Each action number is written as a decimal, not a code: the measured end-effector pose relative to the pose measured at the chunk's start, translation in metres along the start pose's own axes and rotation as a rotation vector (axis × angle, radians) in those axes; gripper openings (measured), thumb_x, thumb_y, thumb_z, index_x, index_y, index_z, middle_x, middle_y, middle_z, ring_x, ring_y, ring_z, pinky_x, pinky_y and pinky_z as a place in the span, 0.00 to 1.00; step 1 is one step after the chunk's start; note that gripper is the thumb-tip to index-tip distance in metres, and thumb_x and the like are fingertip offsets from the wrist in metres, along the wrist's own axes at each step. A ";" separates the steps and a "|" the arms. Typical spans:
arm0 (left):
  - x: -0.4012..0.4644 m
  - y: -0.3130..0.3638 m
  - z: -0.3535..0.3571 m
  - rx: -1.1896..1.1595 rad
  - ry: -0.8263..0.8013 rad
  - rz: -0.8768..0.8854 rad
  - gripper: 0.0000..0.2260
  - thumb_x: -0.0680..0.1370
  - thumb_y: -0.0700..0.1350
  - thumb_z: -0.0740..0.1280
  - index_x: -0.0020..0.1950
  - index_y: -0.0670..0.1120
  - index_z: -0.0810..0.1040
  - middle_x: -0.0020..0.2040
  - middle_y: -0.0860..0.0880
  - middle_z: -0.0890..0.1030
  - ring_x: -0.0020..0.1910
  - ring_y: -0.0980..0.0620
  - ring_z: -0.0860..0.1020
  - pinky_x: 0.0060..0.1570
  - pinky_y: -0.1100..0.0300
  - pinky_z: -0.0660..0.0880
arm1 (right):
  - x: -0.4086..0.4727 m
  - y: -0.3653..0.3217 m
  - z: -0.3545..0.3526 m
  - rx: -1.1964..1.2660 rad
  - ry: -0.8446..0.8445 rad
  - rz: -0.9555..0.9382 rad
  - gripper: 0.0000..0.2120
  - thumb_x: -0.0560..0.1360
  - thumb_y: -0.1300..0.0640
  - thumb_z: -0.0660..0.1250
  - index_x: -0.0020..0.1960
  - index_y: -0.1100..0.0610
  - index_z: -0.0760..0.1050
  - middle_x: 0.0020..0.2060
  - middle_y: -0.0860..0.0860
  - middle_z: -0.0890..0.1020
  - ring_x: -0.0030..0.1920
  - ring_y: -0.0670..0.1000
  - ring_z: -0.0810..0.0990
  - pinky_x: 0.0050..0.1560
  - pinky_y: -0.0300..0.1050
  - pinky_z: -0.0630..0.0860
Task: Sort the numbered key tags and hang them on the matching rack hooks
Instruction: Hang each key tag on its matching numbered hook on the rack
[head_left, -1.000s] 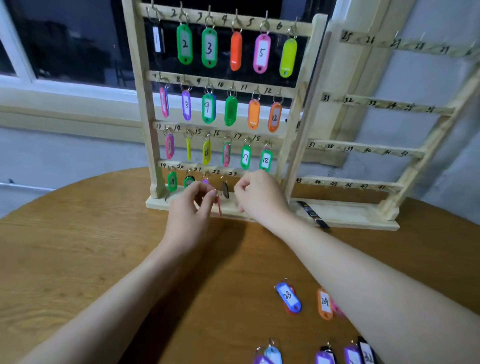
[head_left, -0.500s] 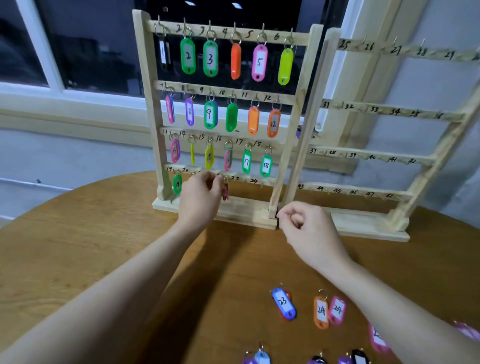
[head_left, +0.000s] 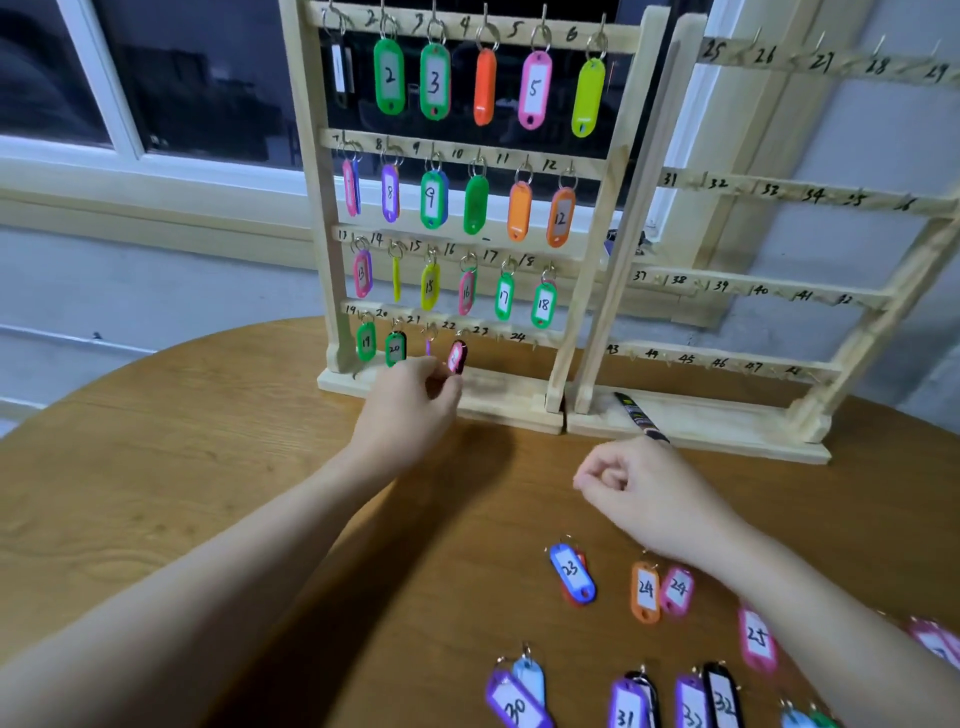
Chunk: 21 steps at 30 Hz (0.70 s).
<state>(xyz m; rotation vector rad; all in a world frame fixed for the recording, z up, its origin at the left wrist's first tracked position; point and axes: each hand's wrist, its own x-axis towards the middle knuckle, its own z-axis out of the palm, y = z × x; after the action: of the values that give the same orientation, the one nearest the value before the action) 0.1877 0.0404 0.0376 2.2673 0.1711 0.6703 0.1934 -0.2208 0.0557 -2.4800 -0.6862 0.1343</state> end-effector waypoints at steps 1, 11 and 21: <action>-0.007 0.001 0.000 -0.029 -0.073 0.034 0.08 0.79 0.44 0.67 0.39 0.50 0.78 0.35 0.52 0.82 0.36 0.54 0.79 0.40 0.55 0.76 | -0.004 -0.001 -0.001 -0.028 -0.035 0.012 0.10 0.79 0.54 0.67 0.41 0.53 0.81 0.20 0.47 0.70 0.23 0.44 0.66 0.30 0.39 0.67; -0.073 0.009 0.022 0.007 -0.570 0.363 0.08 0.80 0.52 0.67 0.57 0.56 0.82 0.50 0.59 0.82 0.51 0.60 0.74 0.59 0.58 0.66 | -0.038 -0.013 0.002 -0.081 -0.070 0.085 0.06 0.77 0.52 0.73 0.42 0.53 0.82 0.23 0.47 0.79 0.24 0.42 0.75 0.32 0.33 0.69; -0.084 0.015 0.023 0.069 -0.607 0.423 0.07 0.79 0.54 0.69 0.57 0.60 0.80 0.48 0.59 0.79 0.53 0.59 0.69 0.61 0.54 0.58 | -0.039 -0.020 0.025 -0.146 -0.055 0.180 0.13 0.66 0.40 0.78 0.39 0.46 0.79 0.32 0.45 0.82 0.35 0.46 0.80 0.42 0.49 0.82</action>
<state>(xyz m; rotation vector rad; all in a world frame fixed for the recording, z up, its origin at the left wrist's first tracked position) 0.1266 -0.0109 0.0000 2.4859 -0.5977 0.1520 0.1456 -0.2141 0.0436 -2.6857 -0.5095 0.2284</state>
